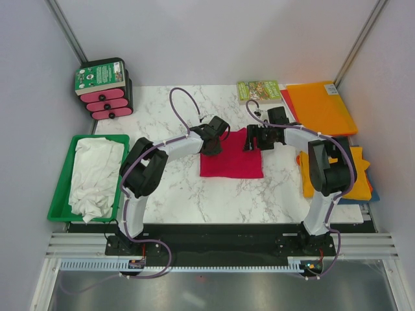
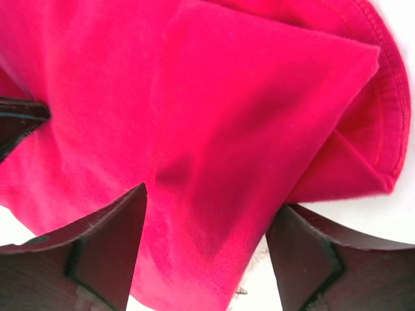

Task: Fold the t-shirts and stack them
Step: Put the neatly folded tshirt into the corner of the board with the right arm

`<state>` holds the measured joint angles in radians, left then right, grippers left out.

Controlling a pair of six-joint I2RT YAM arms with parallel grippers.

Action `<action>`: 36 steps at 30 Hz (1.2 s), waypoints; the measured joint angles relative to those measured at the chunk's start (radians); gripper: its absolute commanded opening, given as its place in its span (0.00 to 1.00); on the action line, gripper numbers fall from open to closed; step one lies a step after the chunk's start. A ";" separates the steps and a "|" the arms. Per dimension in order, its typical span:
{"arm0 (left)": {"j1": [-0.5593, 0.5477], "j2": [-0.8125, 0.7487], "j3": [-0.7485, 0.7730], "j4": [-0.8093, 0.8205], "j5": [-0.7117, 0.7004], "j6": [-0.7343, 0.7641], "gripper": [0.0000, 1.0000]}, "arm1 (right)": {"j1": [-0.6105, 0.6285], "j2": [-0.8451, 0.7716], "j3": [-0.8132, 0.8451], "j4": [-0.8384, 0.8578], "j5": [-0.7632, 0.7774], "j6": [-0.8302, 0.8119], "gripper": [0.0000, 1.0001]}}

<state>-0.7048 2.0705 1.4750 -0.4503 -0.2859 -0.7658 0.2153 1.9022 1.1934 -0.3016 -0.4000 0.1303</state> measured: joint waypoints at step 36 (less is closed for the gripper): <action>-0.010 0.013 0.038 -0.076 -0.001 0.000 0.20 | -0.039 -0.037 -0.098 -0.004 -0.023 0.051 0.00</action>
<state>-0.7147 2.0830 1.5127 -0.5259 -0.2867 -0.7662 0.1768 1.8652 1.0958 -0.3058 -0.4225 0.1814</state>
